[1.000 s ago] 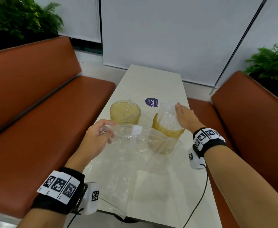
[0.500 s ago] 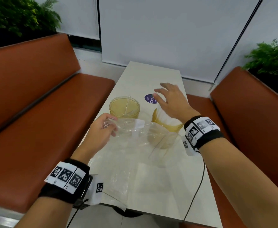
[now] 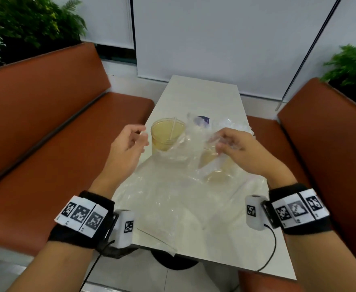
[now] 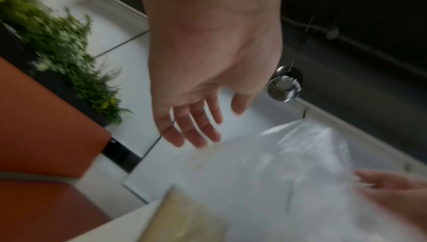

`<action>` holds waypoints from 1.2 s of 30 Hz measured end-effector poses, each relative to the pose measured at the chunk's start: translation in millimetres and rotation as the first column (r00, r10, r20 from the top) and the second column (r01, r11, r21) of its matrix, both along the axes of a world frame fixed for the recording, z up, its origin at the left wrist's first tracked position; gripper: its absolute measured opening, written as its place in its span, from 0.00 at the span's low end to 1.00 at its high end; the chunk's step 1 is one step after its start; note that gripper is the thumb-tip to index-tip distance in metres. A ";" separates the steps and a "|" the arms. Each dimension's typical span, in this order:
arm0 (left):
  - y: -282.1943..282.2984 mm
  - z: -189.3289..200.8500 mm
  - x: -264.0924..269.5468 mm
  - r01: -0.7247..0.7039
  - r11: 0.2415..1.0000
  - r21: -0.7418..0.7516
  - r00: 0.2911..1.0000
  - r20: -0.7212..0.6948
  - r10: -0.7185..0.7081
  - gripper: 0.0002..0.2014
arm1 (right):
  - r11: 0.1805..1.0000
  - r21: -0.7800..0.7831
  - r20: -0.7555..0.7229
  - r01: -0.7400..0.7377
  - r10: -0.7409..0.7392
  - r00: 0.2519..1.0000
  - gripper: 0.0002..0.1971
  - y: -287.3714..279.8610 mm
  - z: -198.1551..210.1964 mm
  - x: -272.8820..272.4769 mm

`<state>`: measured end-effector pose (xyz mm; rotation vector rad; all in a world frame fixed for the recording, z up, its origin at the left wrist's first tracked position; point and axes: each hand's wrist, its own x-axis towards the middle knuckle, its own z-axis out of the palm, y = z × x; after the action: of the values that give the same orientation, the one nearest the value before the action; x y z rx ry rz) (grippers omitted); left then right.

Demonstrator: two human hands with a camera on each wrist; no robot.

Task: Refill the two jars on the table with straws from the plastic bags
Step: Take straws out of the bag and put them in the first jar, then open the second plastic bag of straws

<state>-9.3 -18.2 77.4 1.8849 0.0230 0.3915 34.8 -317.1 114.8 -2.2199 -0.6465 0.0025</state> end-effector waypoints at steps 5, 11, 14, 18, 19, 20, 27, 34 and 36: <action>44.4 -74.5 -3.5 0.029 0.835 0.550 0.829 -0.480 0.288 0.24 | 0.990 0.022 -0.212 0.140 -0.132 0.968 0.10 -21.0 -29.6 20.9; 57.9 -122.5 -25.0 0.245 0.737 0.630 0.559 -0.713 0.423 0.46 | 0.886 -0.277 0.232 0.371 -0.313 0.921 0.27 8.6 -82.6 0.1; 65.7 -129.1 -28.2 0.233 0.763 0.603 0.541 -0.733 0.413 0.31 | 0.879 -0.335 0.345 0.338 -0.220 0.913 0.28 33.9 -117.1 -29.1; 65.1 -99.8 -34.9 0.125 0.705 0.698 0.646 -0.597 0.477 0.11 | 0.696 -0.689 0.069 0.201 -0.214 0.974 0.40 57.1 -166.2 -52.0; 63.2 -84.9 -36.1 0.101 0.654 0.749 0.700 -0.520 0.488 0.11 | 0.682 -0.715 -0.008 0.151 -0.224 0.974 0.41 59.2 -174.9 -52.3; 61.2 -69.1 -37.1 0.071 0.623 0.779 0.757 -0.448 0.475 0.11 | 0.677 -0.728 -0.064 0.108 -0.223 0.973 0.41 60.6 -182.0 -51.5; 21.6 27.5 -37.6 -0.002 0.576 0.817 0.954 -0.171 0.245 0.08 | 0.680 -0.728 -0.211 -0.086 -0.102 0.972 0.38 68.6 -215.0 -48.0; 3.5 64.4 -28.1 -0.036 0.563 0.826 0.994 -0.031 0.109 0.06 | 0.943 -0.096 0.286 0.319 -0.281 0.916 0.15 70.7 -153.0 -33.2; -0.7 69.9 -28.2 -0.048 0.546 0.836 0.998 0.013 0.067 0.05 | 0.976 0.016 0.497 0.218 -0.197 0.845 0.18 77.3 -110.0 -30.0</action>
<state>-37.5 -18.8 147.3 2.8700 -0.1140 0.4744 4.8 -239.8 4.8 -2.3323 -0.6733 -0.6954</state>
